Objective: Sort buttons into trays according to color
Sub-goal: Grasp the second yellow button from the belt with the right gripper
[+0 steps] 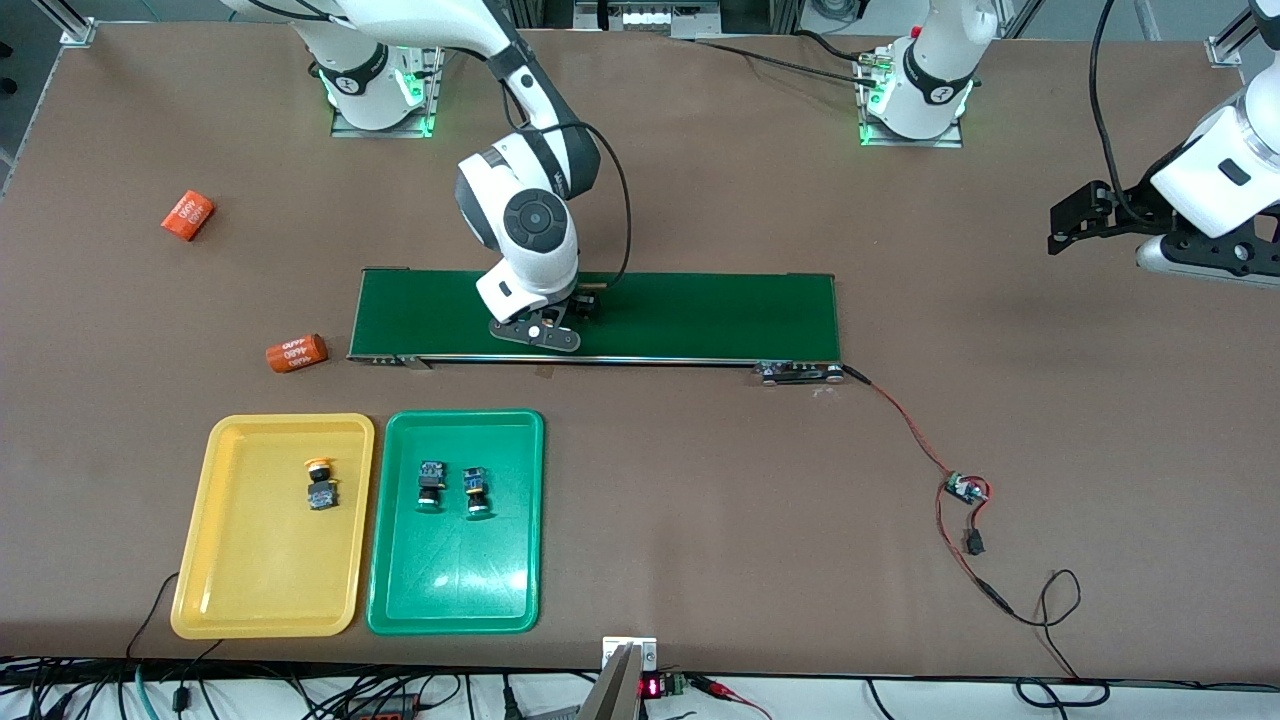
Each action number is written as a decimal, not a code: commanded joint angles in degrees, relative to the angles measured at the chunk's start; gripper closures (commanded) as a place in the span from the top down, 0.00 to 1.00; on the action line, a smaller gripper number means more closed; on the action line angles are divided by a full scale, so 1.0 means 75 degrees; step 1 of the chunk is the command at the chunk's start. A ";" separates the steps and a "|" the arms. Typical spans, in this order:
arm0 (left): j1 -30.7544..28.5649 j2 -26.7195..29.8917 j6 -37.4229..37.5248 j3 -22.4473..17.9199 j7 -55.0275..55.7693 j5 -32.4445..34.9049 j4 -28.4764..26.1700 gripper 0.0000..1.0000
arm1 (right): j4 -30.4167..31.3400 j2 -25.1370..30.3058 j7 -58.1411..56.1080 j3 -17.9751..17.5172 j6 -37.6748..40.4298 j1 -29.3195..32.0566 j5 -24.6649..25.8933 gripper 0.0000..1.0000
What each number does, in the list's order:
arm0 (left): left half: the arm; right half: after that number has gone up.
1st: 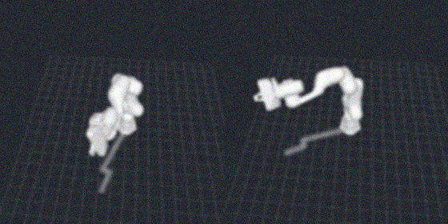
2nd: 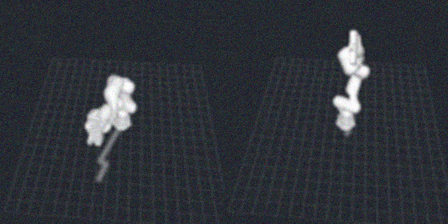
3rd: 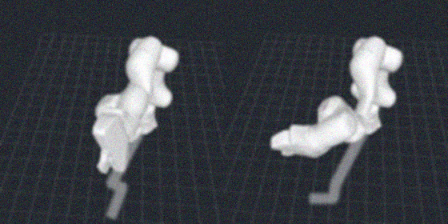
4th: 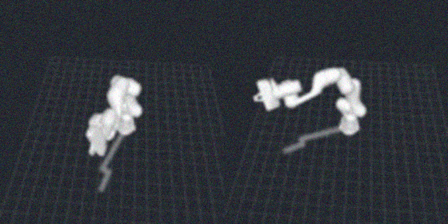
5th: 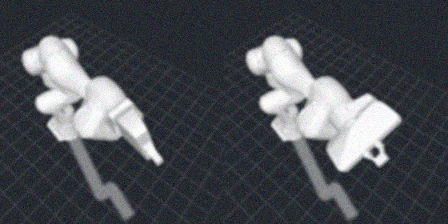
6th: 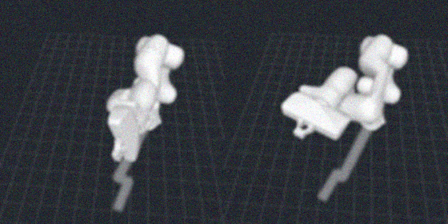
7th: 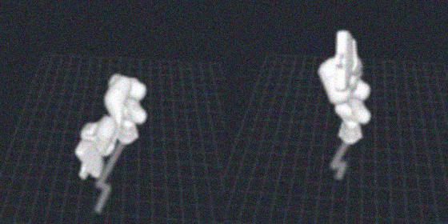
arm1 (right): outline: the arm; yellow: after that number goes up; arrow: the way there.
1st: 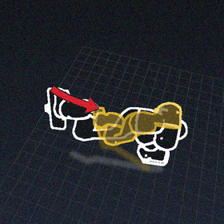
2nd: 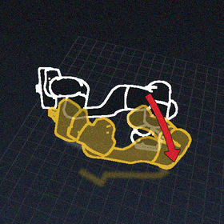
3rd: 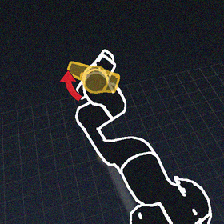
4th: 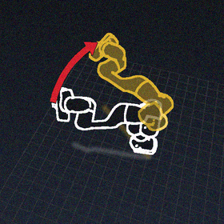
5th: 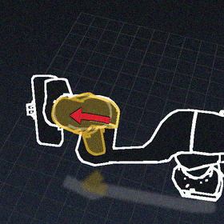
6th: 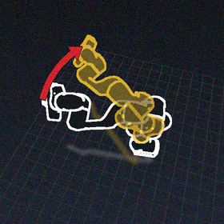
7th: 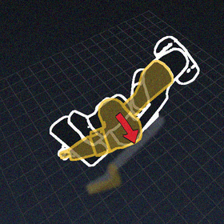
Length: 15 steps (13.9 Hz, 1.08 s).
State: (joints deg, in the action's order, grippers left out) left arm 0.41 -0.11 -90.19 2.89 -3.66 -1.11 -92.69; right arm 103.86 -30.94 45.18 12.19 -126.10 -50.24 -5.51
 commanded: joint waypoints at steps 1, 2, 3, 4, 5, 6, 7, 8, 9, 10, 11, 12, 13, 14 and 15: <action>0.0039 0.0120 -0.0091 -0.0021 0.0008 -0.0063 -0.0122 1.00 | -0.0008 0.0000 0.0127 0.0003 -0.0061 0.0007 -0.0085 0.17; 0.0050 0.0120 -0.0091 -0.0021 0.0008 -0.0063 -0.0122 1.00 | -0.0031 0.0046 0.0174 0.0003 -0.0038 0.0066 -0.0085 0.11; 0.0051 0.0120 -0.0080 -0.0021 0.0020 -0.0063 -0.0122 1.00 | -0.0101 0.0105 0.0163 0.0015 -0.0003 0.0101 -0.0085 0.08; 0.0051 0.0120 -0.0080 -0.0021 0.0020 -0.0063 -0.0122 1.00 | -0.0229 0.0128 0.0163 0.0026 0.0067 0.0101 -0.0085 0.06; 0.0062 0.0120 -0.0080 -0.0021 0.0020 -0.0063 -0.0122 1.00 | -0.0393 0.0152 0.0221 0.0050 0.0149 0.0113 -0.0085 0.06; 0.0074 0.0120 -0.0080 -0.0021 0.0020 -0.0063 -0.0122 1.00 | -0.0557 0.0152 0.0245 0.0073 0.0208 0.0148 -0.0085 0.06; 0.0074 0.0120 -0.0080 -0.0021 0.0020 -0.0063 -0.0122 1.00 | -0.0791 0.0152 0.0233 0.0073 0.0278 0.0287 -0.0074 0.06; 0.0074 0.0120 -0.0080 -0.0021 0.0020 -0.0052 -0.0122 1.00 | -0.1025 0.0140 0.0233 0.0073 0.0371 0.0509 -0.0074 0.06; 0.0074 0.0120 -0.0080 -0.0021 0.0020 -0.0052 -0.0122 1.00 | -0.1259 0.0152 0.0198 0.0085 0.0558 0.0778 -0.0039 0.06; 0.0074 0.0120 -0.0080 -0.0021 0.0020 -0.0040 -0.0122 1.00 | -0.1540 0.0036 0.0094 0.0155 0.0861 0.1059 0.0101 0.03; 0.0086 0.0120 -0.0091 -0.0021 0.0020 -0.0028 -0.0122 1.00 | -0.1821 -0.0151 -0.0197 0.0213 0.0946 0.1457 0.0195 0.03; 0.0086 0.0120 -0.0091 -0.0021 0.0020 -0.0028 -0.0122 1.00 | -0.2033 -0.0292 -0.0653 0.0214 0.0946 0.1843 0.0254 0.03; 0.0086 0.0120 -0.0091 -0.0021 0.0020 -0.0028 -0.0122 1.00 | -0.2105 -0.0398 -0.1249 0.0237 0.0946 0.2207 0.0254 0.03; 0.0086 0.0120 -0.0080 -0.0021 0.0020 -0.0028 -0.0122 1.00 | -0.2163 -0.0468 -0.1882 0.0249 0.0923 0.2547 0.0289 0.03; 0.0086 0.0120 -0.0091 -0.0010 0.0020 -0.0028 -0.0122 1.00 | -0.2350 -0.0562 -0.2561 0.0249 0.0923 0.2980 0.0394 0.03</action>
State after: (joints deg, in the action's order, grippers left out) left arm 0.72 -0.11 -90.20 2.91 -3.66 -1.11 -92.76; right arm 90.27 -32.42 33.39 14.84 -120.31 -32.99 -3.78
